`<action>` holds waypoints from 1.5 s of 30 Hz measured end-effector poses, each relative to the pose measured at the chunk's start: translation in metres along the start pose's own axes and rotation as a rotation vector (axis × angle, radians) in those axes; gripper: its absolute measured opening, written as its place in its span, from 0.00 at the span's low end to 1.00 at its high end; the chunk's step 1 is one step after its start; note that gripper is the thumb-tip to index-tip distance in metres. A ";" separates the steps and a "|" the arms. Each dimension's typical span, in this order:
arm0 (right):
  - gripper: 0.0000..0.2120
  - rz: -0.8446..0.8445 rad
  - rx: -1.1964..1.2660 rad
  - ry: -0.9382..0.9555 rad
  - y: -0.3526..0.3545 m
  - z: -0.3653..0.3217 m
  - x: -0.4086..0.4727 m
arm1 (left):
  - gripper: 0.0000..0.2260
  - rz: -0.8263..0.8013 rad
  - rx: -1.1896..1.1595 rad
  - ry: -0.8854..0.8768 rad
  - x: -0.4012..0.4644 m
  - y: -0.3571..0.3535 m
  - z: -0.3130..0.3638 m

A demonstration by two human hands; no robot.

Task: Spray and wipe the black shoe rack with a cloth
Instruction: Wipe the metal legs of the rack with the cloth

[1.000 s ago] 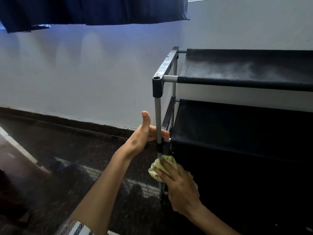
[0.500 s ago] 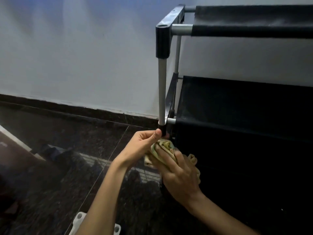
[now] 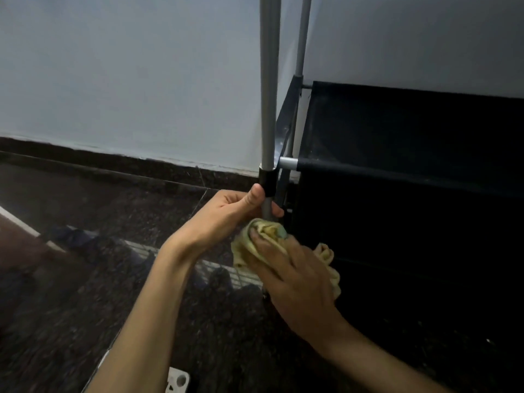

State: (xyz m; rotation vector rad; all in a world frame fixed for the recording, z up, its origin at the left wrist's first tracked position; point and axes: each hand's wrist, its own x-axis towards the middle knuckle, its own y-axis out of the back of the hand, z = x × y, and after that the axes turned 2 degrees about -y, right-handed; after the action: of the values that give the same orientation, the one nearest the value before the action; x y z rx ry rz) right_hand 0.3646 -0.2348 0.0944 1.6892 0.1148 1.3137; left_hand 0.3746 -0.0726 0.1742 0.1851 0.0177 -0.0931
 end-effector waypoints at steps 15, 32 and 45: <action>0.23 -0.130 0.705 -0.437 -0.010 -0.001 -0.010 | 0.31 0.187 0.033 -0.002 -0.006 -0.006 -0.011; 0.23 -0.299 0.224 -0.166 -0.043 -0.013 -0.038 | 0.29 0.163 -0.006 0.018 -0.011 -0.012 -0.001; 0.32 -0.404 0.255 -0.382 -0.011 -0.012 -0.029 | 0.25 0.188 -0.091 0.065 -0.020 -0.024 -0.070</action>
State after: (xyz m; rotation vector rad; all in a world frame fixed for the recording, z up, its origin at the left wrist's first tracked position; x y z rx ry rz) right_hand 0.3482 -0.2389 0.0660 1.9757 0.3895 0.6865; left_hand 0.3519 -0.0813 0.1013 0.0985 0.0692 0.1016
